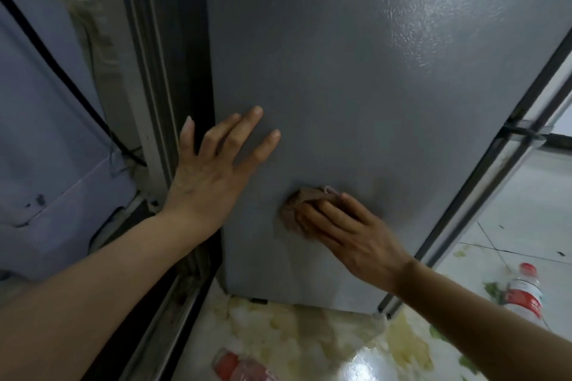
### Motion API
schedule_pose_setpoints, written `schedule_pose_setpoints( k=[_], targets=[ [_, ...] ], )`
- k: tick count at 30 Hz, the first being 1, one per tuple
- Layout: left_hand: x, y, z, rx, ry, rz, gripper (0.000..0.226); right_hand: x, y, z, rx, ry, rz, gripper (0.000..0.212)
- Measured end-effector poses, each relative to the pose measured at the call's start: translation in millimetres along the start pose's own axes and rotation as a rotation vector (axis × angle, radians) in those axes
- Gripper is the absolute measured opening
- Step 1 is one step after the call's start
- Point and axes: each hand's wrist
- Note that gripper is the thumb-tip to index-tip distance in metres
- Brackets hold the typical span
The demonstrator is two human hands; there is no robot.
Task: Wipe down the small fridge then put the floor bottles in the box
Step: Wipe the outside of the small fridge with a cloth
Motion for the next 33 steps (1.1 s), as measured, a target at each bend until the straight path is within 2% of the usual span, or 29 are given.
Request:
schedule_pose_setpoints(
  k=[2, 4, 6, 8, 10, 14, 16, 19, 23, 25, 27, 31, 33],
  targets=[
    [0, 2, 5, 0.021, 0.027, -0.018, 0.103, -12, -16, -21, 0.089, -0.048, -0.121, 0.042],
    [3, 9, 11, 0.013, 0.064, -0.014, 0.104, -23, -42, -43, 0.287, -0.122, -0.238, 0.046],
    [7, 22, 16, 0.002, 0.093, 0.006, 0.104, -31, -67, -51, 0.466, -0.174, -0.306, 0.051],
    [13, 34, 20, 0.020, 0.097, 0.022, 0.103, -30, -78, -41, 0.523, -0.216, -0.331, 0.050],
    [16, 38, 21, 0.033, 0.126, 0.021, 0.102, -20, -68, -20, 0.443, -0.242, -0.279, 0.048],
    [11, 38, 22, 0.027, 0.261, 0.050, 0.108, 0, -32, 22, 0.024, -0.115, -0.015, 0.048],
    [4, 35, 25, 0.030, 0.334, 0.093, 0.110, -1, -28, 26, -0.078, -0.076, 0.041, 0.045],
    [-9, 36, 26, -0.036, 0.458, 0.141, 0.099, -11, -45, 11, 0.001, -0.140, -0.062, 0.041],
    [-14, 49, 28, -0.241, 0.662, 0.150, 0.091, -27, -92, -17, 0.266, -0.181, -0.233, 0.046],
    [-13, 56, 31, -0.319, 0.720, 0.169, 0.088, -29, -103, -10, 0.351, -0.200, -0.254, 0.048],
    [-12, 64, 32, -0.386, 0.766, 0.189, 0.083, -23, -97, 9, 0.285, -0.193, -0.203, 0.046],
    [-15, 78, 31, -0.446, 0.839, 0.205, 0.075, -16, -75, 33, -0.149, -0.009, 0.021, 0.047],
    [-16, 83, 31, -0.445, 0.879, 0.200, 0.074, -21, -82, 27, -0.180, -0.002, 0.027, 0.043]
  ],
)
Point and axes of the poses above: each hand's wrist, its own y-axis away from the middle knuckle, its own x-axis out of the palm, z = x × y, and after that the axes turned 11 degrees about x, right-handed
